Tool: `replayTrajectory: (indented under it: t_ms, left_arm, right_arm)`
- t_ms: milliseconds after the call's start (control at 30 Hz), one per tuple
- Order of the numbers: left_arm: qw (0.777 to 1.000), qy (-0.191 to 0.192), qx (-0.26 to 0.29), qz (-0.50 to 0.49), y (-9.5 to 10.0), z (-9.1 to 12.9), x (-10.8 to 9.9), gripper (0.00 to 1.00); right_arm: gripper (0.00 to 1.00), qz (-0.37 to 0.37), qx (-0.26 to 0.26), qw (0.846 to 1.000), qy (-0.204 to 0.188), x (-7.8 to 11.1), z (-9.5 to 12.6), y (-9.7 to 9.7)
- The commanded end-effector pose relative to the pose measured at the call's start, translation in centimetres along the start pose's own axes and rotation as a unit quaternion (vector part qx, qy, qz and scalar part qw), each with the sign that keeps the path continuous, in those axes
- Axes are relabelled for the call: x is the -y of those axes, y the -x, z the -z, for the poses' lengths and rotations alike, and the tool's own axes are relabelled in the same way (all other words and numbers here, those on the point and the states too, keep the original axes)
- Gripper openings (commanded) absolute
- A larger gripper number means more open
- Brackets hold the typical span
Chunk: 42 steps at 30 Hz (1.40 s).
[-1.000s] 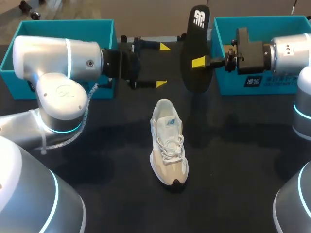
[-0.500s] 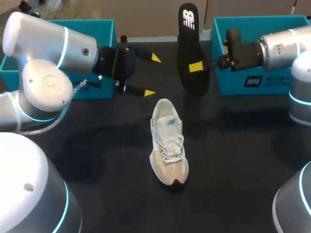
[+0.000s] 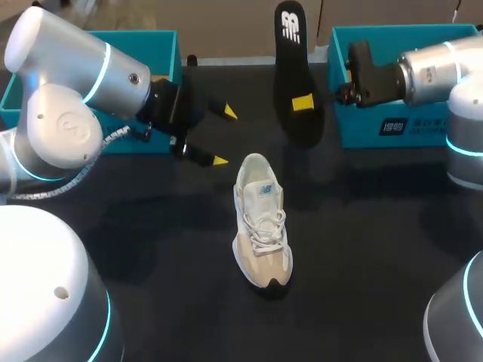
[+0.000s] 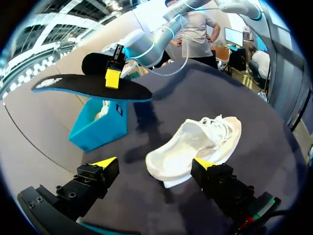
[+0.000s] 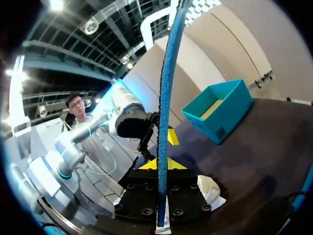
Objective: Take the shoe out of the shoebox, open the shoe tongue, remove and reinsert the insole, then place the shoe into the shoebox
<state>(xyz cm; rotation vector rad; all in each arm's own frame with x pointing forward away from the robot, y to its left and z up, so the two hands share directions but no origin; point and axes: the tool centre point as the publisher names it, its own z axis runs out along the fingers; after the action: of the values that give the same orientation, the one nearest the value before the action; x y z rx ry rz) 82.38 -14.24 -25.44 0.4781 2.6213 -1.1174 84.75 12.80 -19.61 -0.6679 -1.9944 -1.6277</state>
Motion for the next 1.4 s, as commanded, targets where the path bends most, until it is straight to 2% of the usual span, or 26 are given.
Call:
replayTrajectory:
  t_ms: [33,267,567,933,1100,1200,1400]
  left_arm:
    - [1.000,0.016,-0.013,0.007,-0.6,-0.3,-0.2,1.00]
    - [0.999,0.031,-0.031,0.031,-2.0,-0.5,-1.2,1.00]
    - [0.996,0.047,-0.052,0.059,-3.5,-1.0,-2.7,1.00]
    - [0.993,0.072,-0.055,0.077,-5.0,-1.4,-3.8,1.00]
    - [0.992,0.069,-0.055,0.091,-5.9,-2.1,-4.3,1.00]
    - [0.991,0.076,-0.061,0.095,-6.5,-2.6,-4.7,1.00]
    - [0.990,0.077,-0.054,0.106,-7.0,-3.0,-5.3,1.00]
  right_arm:
    - [0.00,0.031,-0.001,1.000,0.002,0.7,-0.9,0.9]
    - [0.00,0.066,-0.008,0.998,0.003,1.4,-1.9,1.4]
    - [0.00,0.080,-0.044,0.996,0.020,2.5,-4.7,2.5]
    - [0.00,0.080,-0.044,0.996,0.020,2.5,-4.7,2.5]
    - [0.00,0.080,-0.044,0.996,0.020,2.5,-4.7,2.5]
    - [0.00,0.087,-0.052,0.995,0.013,2.5,-5.6,3.5]
    - [0.00,0.102,-0.066,0.992,0.012,3.0,-6.9,4.2]
